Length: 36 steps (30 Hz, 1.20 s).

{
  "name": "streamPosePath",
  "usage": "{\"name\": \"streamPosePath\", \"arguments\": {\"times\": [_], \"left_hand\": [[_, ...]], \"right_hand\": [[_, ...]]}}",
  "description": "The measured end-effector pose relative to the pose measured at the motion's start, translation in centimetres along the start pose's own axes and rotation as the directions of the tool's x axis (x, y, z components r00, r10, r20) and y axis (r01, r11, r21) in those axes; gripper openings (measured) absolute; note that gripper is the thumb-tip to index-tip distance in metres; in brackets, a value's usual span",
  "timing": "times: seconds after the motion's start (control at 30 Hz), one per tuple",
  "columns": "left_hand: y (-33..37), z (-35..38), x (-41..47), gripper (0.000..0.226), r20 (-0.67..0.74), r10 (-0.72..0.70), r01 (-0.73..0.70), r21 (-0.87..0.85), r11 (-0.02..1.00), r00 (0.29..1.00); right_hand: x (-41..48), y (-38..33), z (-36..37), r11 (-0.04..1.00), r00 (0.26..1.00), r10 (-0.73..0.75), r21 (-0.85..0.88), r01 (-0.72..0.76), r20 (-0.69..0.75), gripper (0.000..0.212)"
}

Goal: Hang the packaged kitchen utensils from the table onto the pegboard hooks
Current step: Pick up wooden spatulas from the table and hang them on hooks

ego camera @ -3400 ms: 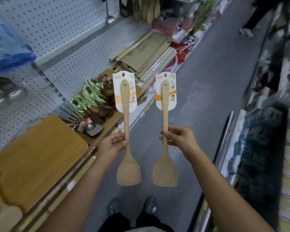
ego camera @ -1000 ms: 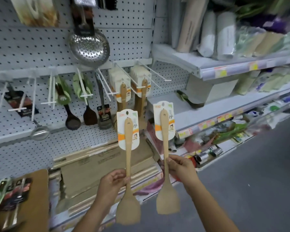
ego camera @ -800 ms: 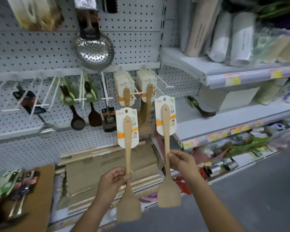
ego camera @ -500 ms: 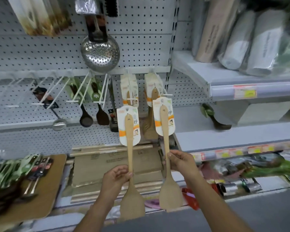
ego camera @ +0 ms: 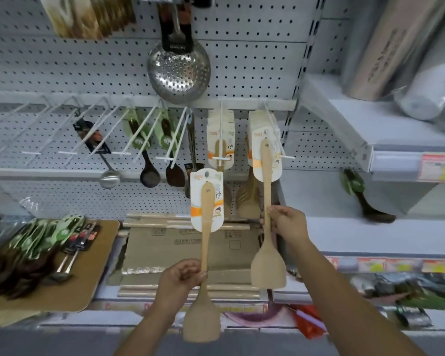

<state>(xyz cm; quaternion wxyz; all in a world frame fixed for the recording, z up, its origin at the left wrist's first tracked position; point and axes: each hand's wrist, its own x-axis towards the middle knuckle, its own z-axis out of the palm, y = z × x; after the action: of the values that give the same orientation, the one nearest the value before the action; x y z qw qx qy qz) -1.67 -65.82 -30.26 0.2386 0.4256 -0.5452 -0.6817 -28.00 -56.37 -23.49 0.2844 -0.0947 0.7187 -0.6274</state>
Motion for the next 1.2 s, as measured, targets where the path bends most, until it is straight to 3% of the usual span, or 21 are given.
{"name": "streamPosePath", "arguments": {"times": [0.17, 0.27, 0.4, 0.53, 0.67, 0.77, 0.97, 1.2], "left_hand": [[-1.0, -0.4, 0.6, 0.024, 0.024, -0.037, 0.037, -0.015, 0.999, 0.999], [-2.0, -0.3, 0.5, 0.024, 0.046, -0.039, 0.039, -0.009, 0.999, 0.998], [-2.8, -0.1, 0.4, 0.02, 0.129, -0.044, 0.046, -0.008, 0.999, 0.991], [-2.8, 0.3, 0.3, 0.017, 0.202, -0.025, 0.02, 0.028, 0.999, 0.979], [-2.2, 1.4, 0.1, 0.023, 0.176, -0.041, 0.038, 0.021, 0.999, 0.984], [-1.3, 2.0, -0.3, 0.025, 0.151, -0.066, 0.066, 0.008, 0.998, 0.986], [-0.2, 2.3, -1.4, 0.026, 0.176, -0.048, 0.045, 0.025, 0.999, 0.983], [0.5, 2.5, -2.3, 0.023, 0.156, 0.003, -0.004, 0.008, 1.0, 0.988]], "right_hand": [[3.4, -0.5, 1.6, 0.998, 0.998, 0.057, -0.039, -0.058, -0.04, 0.009], [4.5, 1.2, 1.4, 0.99, 0.99, 0.109, -0.08, -0.117, -0.093, 0.018], [4.1, 2.1, 0.9, 0.985, 0.986, 0.049, -0.156, -0.074, -0.158, 0.017], [1.2, -0.2, 2.2, 0.996, 0.996, 0.007, 0.085, -0.014, 0.09, 0.025], [-1.6, -2.8, 3.9, 0.99, 0.964, -0.065, 0.139, 0.03, 0.256, 0.023], [-2.8, -4.0, 4.3, 0.988, 0.949, -0.12, 0.126, 0.086, 0.291, 0.018], [-4.4, -5.1, 4.0, 0.982, 0.931, -0.178, 0.123, 0.145, 0.32, 0.028], [-5.8, -6.7, 4.2, 0.975, 0.916, -0.209, 0.141, 0.17, 0.343, 0.02]]}}
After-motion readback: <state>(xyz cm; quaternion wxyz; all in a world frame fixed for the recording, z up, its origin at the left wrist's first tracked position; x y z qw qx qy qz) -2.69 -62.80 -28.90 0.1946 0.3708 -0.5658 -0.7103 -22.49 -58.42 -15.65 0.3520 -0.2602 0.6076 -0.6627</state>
